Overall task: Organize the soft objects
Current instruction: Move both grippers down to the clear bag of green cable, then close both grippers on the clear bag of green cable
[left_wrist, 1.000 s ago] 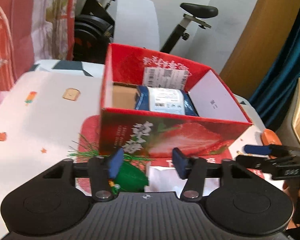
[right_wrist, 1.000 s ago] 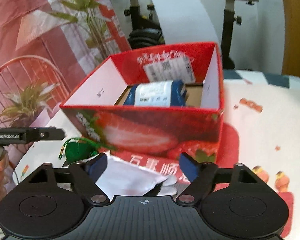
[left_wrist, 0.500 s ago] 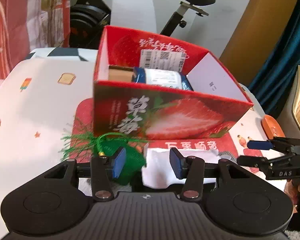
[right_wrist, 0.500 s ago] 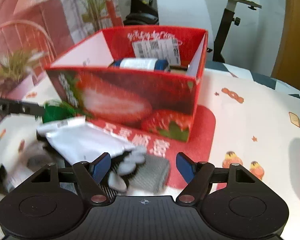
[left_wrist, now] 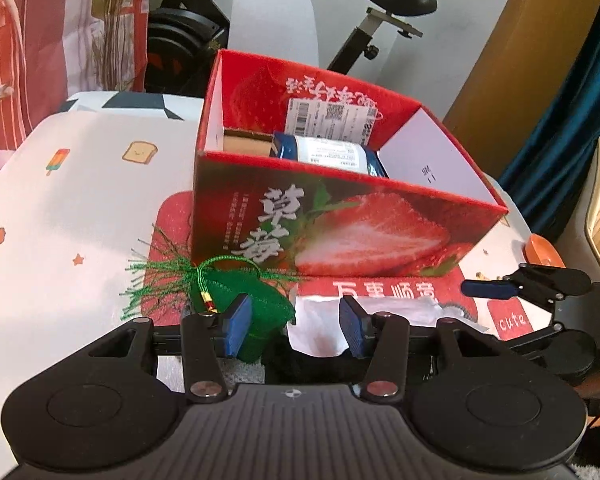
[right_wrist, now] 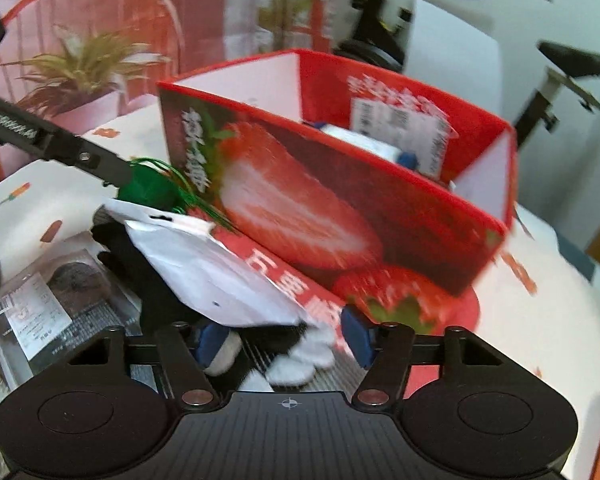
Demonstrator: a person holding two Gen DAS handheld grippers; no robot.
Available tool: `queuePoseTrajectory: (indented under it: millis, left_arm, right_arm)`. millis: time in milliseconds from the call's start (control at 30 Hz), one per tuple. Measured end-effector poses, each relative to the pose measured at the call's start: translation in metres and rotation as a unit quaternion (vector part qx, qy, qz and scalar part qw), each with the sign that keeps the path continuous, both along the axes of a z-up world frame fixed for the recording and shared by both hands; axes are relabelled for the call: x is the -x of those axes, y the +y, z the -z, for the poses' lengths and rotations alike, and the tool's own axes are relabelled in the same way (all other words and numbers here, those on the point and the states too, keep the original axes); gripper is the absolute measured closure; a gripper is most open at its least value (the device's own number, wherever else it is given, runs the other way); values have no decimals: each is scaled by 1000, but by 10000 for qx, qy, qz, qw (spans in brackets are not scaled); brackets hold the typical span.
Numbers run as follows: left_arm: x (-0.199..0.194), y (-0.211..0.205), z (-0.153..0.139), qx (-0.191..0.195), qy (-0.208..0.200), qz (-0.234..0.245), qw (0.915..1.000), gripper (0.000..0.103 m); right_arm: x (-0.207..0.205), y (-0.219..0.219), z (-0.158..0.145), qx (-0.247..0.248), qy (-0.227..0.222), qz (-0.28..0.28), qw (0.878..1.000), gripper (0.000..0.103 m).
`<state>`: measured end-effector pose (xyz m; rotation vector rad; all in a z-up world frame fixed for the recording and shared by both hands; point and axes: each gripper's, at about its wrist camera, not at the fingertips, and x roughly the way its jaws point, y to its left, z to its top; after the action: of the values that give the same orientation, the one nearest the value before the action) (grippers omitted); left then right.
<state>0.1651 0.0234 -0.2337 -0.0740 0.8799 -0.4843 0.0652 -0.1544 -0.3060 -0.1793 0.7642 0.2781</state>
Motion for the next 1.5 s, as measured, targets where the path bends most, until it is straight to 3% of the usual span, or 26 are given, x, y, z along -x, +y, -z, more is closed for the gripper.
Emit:
queuePoseTrajectory:
  millis: [33, 133, 400, 733, 1500]
  left_arm:
    - [-1, -1, 0, 3, -26, -35, 10000, 52]
    - [-5, -1, 1, 8, -48, -111, 9999, 53]
    - [-14, 2, -4, 92, -135, -202, 9997, 53]
    - [-26, -11, -7, 80, -400, 188, 9990, 52]
    - [-52, -50, 44, -127, -209, 1131, 9933, 49]
  right_arm:
    - [-2, 2, 0, -5, -46, -108, 9999, 54]
    - [-10, 5, 0, -131, -22, -252, 9996, 77]
    - [-27, -27, 4, -1313, 154, 480, 9901, 79]
    - [-45, -67, 20, -2601, 303, 1375, 9553, 81]
    - [-37, -75, 27, -2570, 261, 1456, 9550, 75]
